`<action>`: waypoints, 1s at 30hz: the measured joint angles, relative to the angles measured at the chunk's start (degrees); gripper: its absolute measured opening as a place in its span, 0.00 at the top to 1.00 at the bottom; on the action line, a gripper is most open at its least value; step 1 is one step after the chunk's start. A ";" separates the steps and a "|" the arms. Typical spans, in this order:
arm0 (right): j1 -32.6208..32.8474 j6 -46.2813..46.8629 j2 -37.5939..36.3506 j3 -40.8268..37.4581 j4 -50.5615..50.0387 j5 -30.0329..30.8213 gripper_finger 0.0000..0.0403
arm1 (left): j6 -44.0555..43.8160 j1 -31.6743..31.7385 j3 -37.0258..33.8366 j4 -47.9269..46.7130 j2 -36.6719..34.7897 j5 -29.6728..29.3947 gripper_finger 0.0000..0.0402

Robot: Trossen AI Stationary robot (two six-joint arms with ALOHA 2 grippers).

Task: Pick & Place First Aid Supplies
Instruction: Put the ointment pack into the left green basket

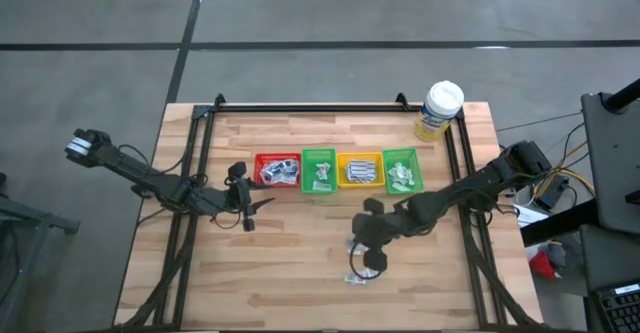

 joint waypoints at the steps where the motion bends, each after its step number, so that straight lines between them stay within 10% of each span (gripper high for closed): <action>1: -0.06 -3.26 0.00 0.02 1.88 0.00 0.98 | 0.00 0.00 0.00 0.02 0.00 0.01 0.62; 14: -5.49 -22.40 0.00 0.04 24.79 -0.09 0.98 | 0.00 0.00 -0.09 0.03 0.01 0.00 0.62; 30: -17.98 -10.65 0.00 2.54 30.53 8.73 0.98 | 1.02 0.01 -0.54 0.98 0.01 0.00 0.62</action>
